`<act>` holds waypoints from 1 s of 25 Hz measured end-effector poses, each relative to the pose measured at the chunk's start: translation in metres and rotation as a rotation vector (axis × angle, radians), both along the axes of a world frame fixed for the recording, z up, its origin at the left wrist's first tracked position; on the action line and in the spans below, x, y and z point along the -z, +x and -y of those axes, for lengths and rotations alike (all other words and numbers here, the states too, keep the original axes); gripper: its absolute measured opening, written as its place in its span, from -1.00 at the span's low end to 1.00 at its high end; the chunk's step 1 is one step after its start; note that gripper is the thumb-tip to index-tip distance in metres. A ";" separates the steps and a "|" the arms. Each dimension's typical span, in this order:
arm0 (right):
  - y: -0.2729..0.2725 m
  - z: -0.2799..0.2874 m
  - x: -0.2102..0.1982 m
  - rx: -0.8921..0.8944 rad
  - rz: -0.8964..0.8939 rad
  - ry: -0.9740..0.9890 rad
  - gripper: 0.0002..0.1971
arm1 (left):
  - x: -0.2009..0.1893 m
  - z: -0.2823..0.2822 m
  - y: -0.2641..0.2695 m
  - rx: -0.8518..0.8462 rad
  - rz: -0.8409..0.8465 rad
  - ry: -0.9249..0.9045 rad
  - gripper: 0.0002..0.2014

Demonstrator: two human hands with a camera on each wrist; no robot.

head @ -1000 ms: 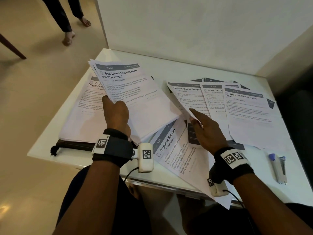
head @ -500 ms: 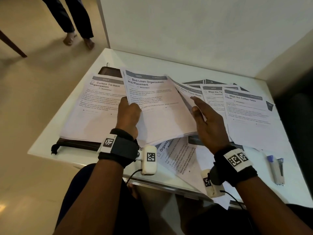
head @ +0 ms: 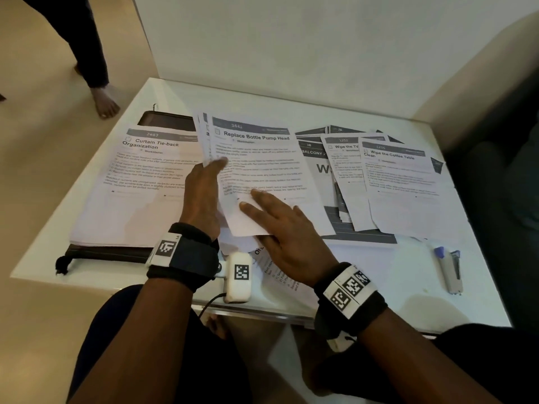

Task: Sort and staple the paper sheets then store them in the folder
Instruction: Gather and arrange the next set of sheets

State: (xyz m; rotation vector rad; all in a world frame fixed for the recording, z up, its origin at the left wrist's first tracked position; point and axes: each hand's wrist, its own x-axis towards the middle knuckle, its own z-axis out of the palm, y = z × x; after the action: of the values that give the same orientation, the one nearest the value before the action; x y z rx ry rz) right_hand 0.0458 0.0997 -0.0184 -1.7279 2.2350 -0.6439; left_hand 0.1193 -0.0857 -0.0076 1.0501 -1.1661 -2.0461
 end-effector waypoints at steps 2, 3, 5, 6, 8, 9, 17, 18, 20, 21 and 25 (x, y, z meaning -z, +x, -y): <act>0.006 0.000 -0.004 -0.030 0.004 0.014 -0.38 | 0.002 0.000 0.002 0.007 0.102 -0.093 -0.50; 0.005 -0.002 -0.008 -0.043 0.034 0.022 -0.35 | 0.002 -0.001 0.002 0.027 0.130 -0.121 -0.46; -0.007 -0.011 -0.018 0.005 0.130 -0.033 -0.27 | 0.001 0.001 0.004 0.027 0.128 -0.159 -0.44; -0.018 -0.015 -0.022 0.108 0.168 -0.107 -0.24 | -0.001 0.003 0.004 0.018 0.097 -0.184 -0.44; -0.049 -0.025 -0.033 0.441 0.299 -0.240 -0.19 | -0.008 -0.002 0.003 0.022 -0.008 -0.258 -0.45; -0.062 -0.030 -0.041 0.574 0.433 -0.291 -0.18 | -0.016 -0.009 0.003 0.052 -0.068 -0.312 -0.45; -0.065 -0.087 -0.065 0.547 0.795 -0.568 -0.47 | -0.029 -0.081 0.000 0.295 -0.181 -0.530 -0.47; -0.062 -0.093 -0.059 0.538 0.794 -0.569 -0.41 | -0.025 -0.087 -0.002 0.301 -0.157 -0.513 -0.46; -0.062 -0.101 -0.040 0.540 0.783 -0.508 -0.38 | -0.015 -0.098 -0.004 0.284 -0.093 -0.477 -0.43; -0.061 -0.103 -0.033 0.565 0.791 -0.469 -0.40 | -0.012 -0.102 -0.004 0.267 -0.075 -0.470 -0.44; -0.060 -0.105 -0.019 0.664 0.795 -0.404 -0.58 | -0.009 -0.106 -0.005 0.191 -0.083 -0.479 -0.43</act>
State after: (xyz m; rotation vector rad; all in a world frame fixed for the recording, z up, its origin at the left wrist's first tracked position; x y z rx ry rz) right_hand -0.0147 0.2043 0.0005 -0.5615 2.0822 -1.6572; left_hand 0.1144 0.0204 0.0019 0.6349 -1.6553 -1.7883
